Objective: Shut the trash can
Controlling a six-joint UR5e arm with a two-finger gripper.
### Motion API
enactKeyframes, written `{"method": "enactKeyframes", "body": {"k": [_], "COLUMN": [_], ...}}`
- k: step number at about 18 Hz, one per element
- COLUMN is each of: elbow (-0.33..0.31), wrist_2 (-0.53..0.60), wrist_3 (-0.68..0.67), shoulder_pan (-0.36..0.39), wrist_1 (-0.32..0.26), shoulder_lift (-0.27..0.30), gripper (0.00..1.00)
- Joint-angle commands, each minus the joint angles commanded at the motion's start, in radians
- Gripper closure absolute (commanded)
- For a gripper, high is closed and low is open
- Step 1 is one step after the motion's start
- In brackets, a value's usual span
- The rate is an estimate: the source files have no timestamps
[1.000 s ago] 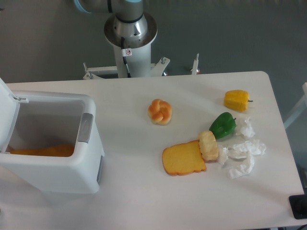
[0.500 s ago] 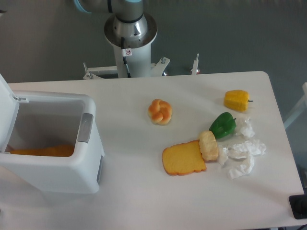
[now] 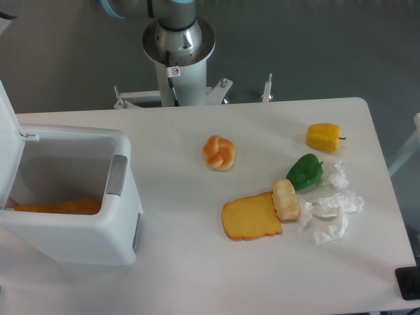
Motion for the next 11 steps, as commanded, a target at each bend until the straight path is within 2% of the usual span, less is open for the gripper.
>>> {"method": "enactKeyframes", "body": {"k": [4,11], "elbow": [-0.025,-0.032], "wrist_2": [0.094,0.101], "wrist_3": [0.058,0.106], "shoulder_pan": [0.005,0.048], "wrist_1": [0.0,-0.002], "shoulder_lift": [0.005,0.002], "gripper": [0.0,0.0]}}
